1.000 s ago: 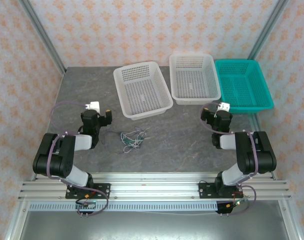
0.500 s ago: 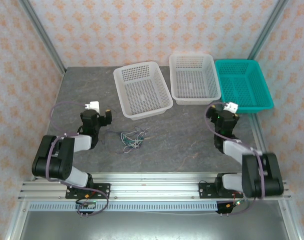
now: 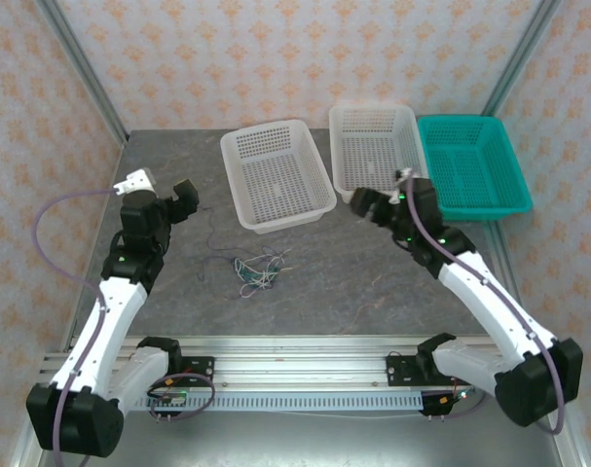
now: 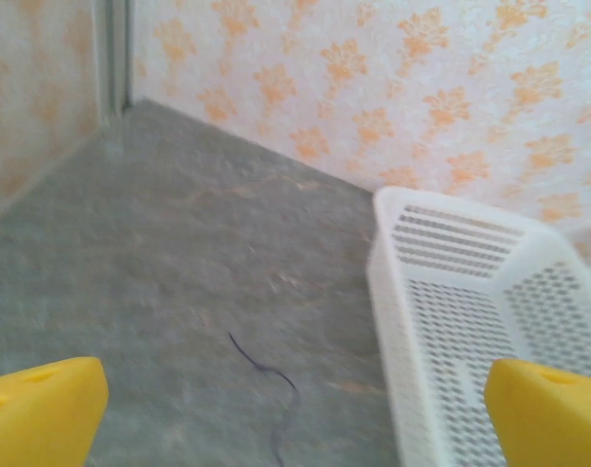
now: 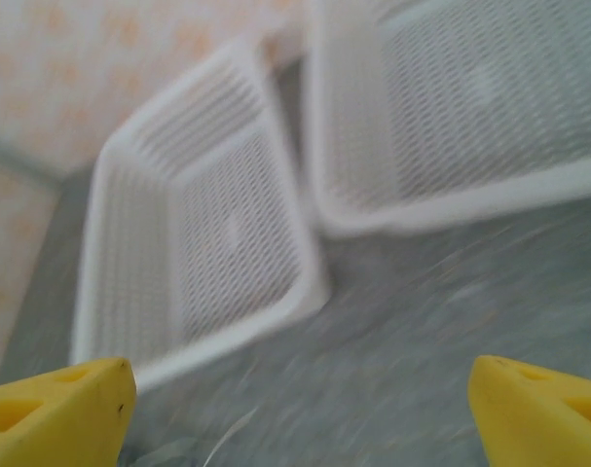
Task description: Untangle the cables
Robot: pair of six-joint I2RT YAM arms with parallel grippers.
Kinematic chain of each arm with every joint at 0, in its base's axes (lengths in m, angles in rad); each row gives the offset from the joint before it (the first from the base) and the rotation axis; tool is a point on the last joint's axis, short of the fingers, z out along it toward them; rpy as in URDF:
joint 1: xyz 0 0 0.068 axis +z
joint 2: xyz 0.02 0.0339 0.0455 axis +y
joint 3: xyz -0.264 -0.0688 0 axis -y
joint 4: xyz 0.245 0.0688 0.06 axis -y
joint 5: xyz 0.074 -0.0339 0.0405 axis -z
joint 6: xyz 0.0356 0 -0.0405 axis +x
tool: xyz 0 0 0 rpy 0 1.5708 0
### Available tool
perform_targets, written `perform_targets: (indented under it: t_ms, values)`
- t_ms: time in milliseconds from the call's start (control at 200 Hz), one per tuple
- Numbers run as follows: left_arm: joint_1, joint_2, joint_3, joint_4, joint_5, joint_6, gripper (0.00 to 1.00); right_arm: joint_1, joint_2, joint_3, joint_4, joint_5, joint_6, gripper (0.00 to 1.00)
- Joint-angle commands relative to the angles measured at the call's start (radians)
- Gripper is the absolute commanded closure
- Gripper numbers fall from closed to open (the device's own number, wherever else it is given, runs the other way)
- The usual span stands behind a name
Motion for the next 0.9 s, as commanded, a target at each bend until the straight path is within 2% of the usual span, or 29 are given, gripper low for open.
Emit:
perform_targets:
  t_ms: [0,105,240,410,535,641,716,831,896]
  values:
    - [-0.006,0.017,0.067,-0.375,0.169,-0.192,0.00,0.136,0.056,0.082,-0.135,-0.135,0.039,0.11]
    - [-0.009,0.070,0.067,-0.430,0.273,-0.226,0.03,0.314,0.158,0.152,-0.138,-0.086,0.054,0.12]
    - [-0.009,0.184,0.028,-0.362,0.269,-0.210,0.04,0.491,0.303,0.226,-0.133,0.011,0.059,0.12]
    - [-0.009,0.442,0.079,-0.198,0.254,-0.154,0.08,0.571,0.390,0.220,-0.092,0.081,0.080,0.11]
    - [-0.009,0.655,0.163,-0.152,0.215,-0.143,0.17,0.574,0.387,0.180,-0.058,0.076,0.084,0.11]
    - [-0.019,0.768,0.211,-0.140,0.215,-0.157,0.28,0.574,0.377,0.162,-0.054,0.094,0.081,0.11]
    - [-0.027,0.795,0.206,-0.125,0.173,-0.172,0.39,0.574,0.370,0.153,-0.046,0.103,0.080,0.11]
    - [-0.029,0.838,0.211,-0.133,0.134,-0.169,0.63,0.574,0.363,0.153,-0.031,0.113,0.076,0.11]
    - [-0.030,0.858,0.229,-0.167,0.120,-0.156,0.81,0.572,0.355,0.157,-0.031,0.124,0.070,0.11]
